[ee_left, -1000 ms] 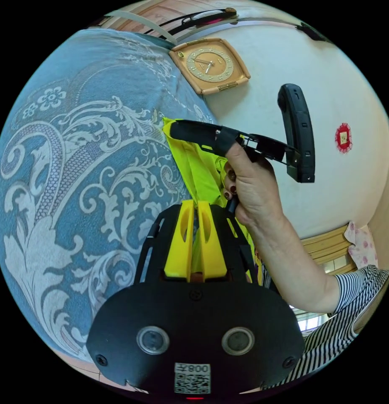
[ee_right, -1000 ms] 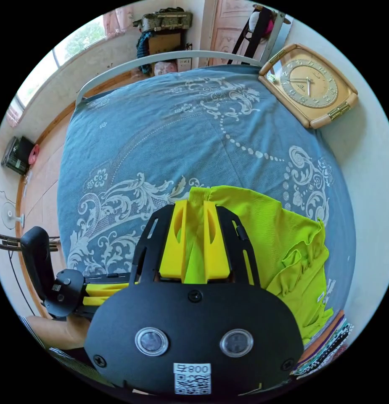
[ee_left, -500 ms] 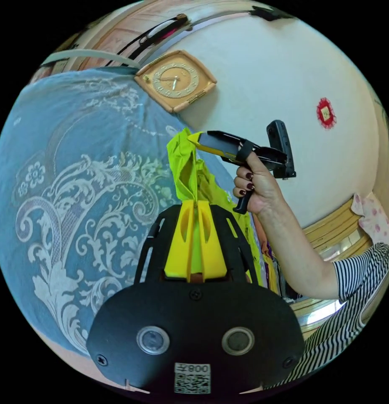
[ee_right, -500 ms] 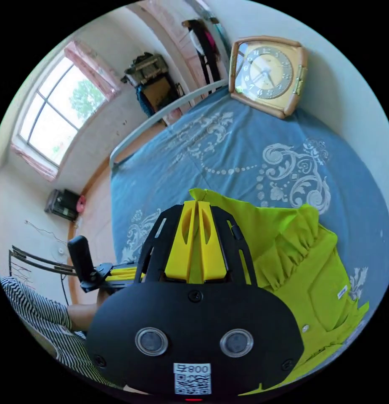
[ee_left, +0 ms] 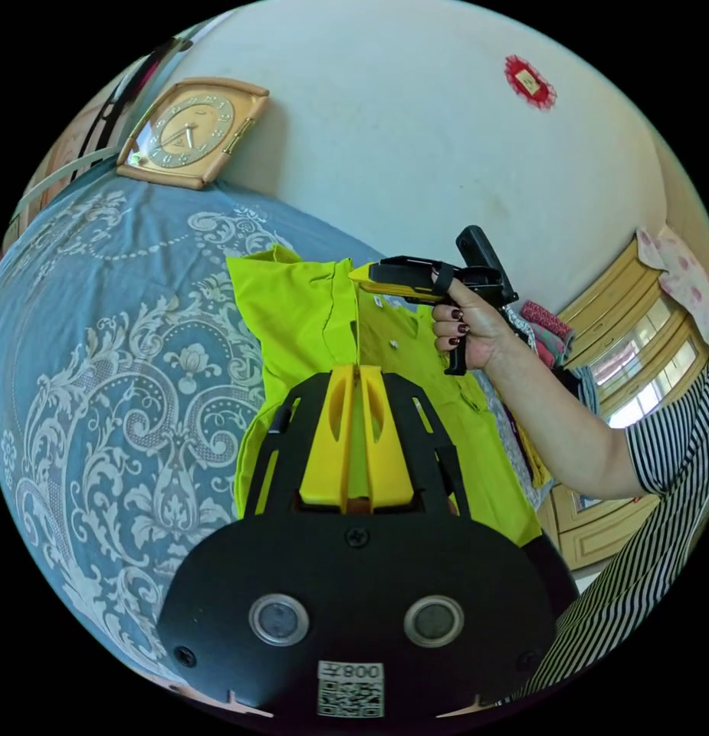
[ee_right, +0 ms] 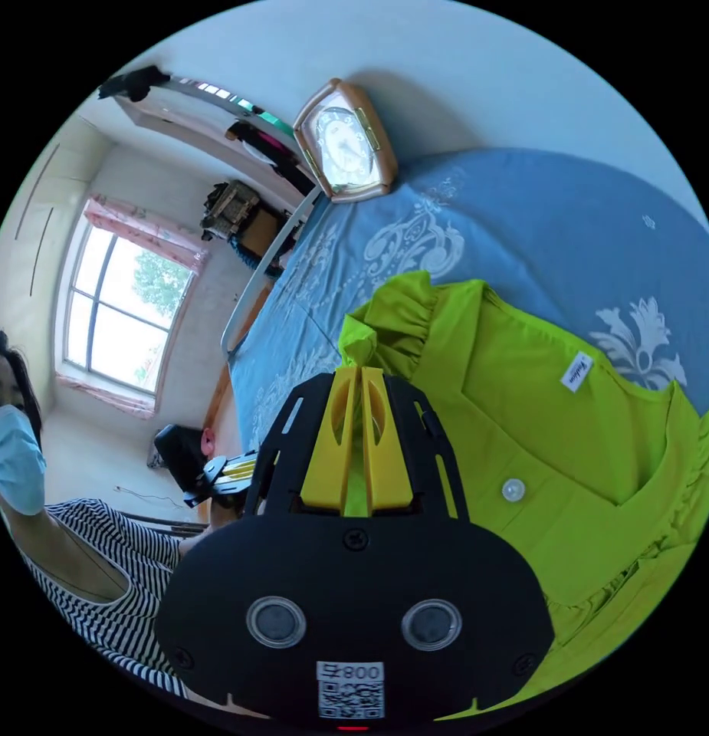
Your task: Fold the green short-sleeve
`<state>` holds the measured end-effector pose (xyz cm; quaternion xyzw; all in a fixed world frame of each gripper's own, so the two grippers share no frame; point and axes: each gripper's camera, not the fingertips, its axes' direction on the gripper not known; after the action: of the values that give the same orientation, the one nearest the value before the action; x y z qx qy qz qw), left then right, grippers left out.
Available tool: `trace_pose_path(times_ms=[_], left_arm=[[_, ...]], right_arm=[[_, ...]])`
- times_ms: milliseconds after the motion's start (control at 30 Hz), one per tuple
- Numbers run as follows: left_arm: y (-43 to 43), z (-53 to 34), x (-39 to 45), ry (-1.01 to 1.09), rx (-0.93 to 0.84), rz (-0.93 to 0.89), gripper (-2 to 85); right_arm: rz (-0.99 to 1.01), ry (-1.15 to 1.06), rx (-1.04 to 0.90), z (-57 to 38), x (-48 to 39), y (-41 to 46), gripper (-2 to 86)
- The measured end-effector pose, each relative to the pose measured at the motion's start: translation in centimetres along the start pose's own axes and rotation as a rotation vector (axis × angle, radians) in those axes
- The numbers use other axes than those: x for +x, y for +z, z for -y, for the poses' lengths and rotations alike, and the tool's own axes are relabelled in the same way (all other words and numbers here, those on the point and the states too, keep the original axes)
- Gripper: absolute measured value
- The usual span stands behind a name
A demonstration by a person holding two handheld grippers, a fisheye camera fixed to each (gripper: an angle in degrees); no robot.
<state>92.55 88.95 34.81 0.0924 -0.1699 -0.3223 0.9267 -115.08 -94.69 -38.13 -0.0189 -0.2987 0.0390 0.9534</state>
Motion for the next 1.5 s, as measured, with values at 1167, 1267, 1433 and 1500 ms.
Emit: trace_pose_path(times_ms=[1167, 1267, 1433, 1500], left_arm=[[11.2, 9.2, 4.4, 0.047, -0.314, -0.097, 2.3], [11.0, 9.5, 3.8, 0.025, -0.285, -0.179, 2.4], [9.1, 10.0, 2.6, -0.007, -0.143, -0.165, 2.1], [8.8, 10.2, 2.1, -0.018, -0.124, -0.103, 1.8]], right_arm=[[0.056, 0.209, -0.029, -13.2, 19.9, 11.1, 0.4], [0.062, 0.231, -0.02, -13.7, 20.0, 10.9, 0.3], [0.029, 0.24, 0.014, -14.4, 18.6, 9.4, 0.1], [0.006, 0.199, 0.037, -14.1, 16.5, 8.6, 0.1]])
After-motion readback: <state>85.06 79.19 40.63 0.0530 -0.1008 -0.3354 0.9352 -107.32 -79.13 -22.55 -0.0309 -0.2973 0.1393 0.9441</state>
